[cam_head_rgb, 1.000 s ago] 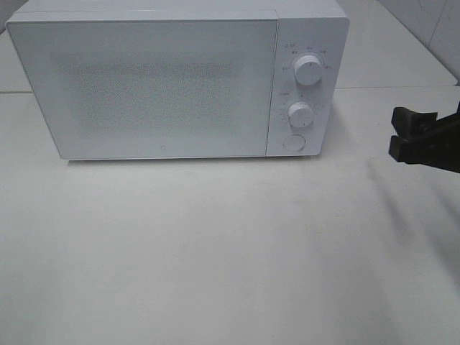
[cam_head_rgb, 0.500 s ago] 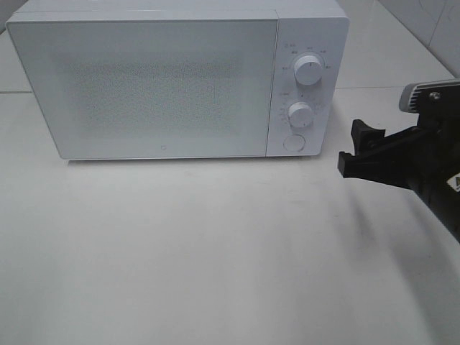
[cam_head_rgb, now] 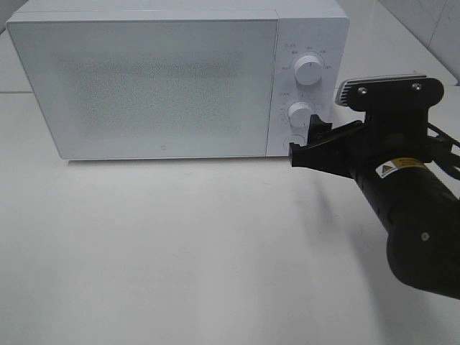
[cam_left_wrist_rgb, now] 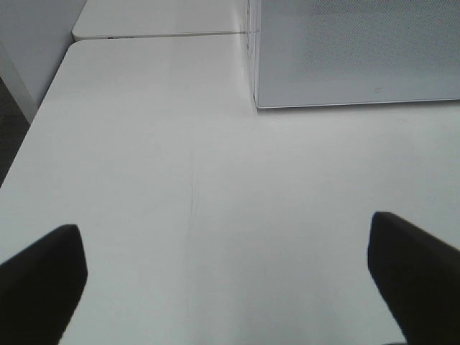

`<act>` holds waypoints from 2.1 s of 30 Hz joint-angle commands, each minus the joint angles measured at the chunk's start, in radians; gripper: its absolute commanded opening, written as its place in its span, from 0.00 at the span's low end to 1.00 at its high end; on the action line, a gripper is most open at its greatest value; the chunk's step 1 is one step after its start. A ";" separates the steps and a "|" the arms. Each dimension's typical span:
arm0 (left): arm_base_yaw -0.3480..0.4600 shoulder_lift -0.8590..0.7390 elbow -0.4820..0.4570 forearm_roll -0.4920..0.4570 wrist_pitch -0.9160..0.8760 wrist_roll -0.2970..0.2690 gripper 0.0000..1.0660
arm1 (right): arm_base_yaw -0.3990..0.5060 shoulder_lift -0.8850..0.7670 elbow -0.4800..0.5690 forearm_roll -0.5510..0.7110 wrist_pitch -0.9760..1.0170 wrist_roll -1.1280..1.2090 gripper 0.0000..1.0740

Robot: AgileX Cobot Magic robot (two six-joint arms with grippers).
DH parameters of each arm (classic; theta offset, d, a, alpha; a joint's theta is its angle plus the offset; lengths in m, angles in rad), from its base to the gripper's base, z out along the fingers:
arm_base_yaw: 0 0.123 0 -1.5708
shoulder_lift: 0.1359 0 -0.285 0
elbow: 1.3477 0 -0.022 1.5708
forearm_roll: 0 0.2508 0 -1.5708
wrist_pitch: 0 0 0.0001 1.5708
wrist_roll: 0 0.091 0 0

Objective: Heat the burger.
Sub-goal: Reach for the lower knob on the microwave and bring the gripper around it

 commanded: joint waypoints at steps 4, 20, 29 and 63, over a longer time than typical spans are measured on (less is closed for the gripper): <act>0.001 -0.019 0.004 -0.001 -0.003 -0.004 0.94 | 0.005 0.050 -0.039 -0.006 -0.034 -0.013 0.71; 0.001 -0.019 0.004 -0.001 -0.003 -0.004 0.94 | -0.052 0.217 -0.173 -0.118 -0.009 0.032 0.71; 0.001 -0.018 0.004 -0.001 -0.003 -0.004 0.94 | -0.115 0.256 -0.228 -0.184 0.002 0.076 0.71; 0.001 -0.018 0.004 -0.001 -0.003 0.000 0.94 | -0.181 0.379 -0.359 -0.232 -0.044 0.161 0.70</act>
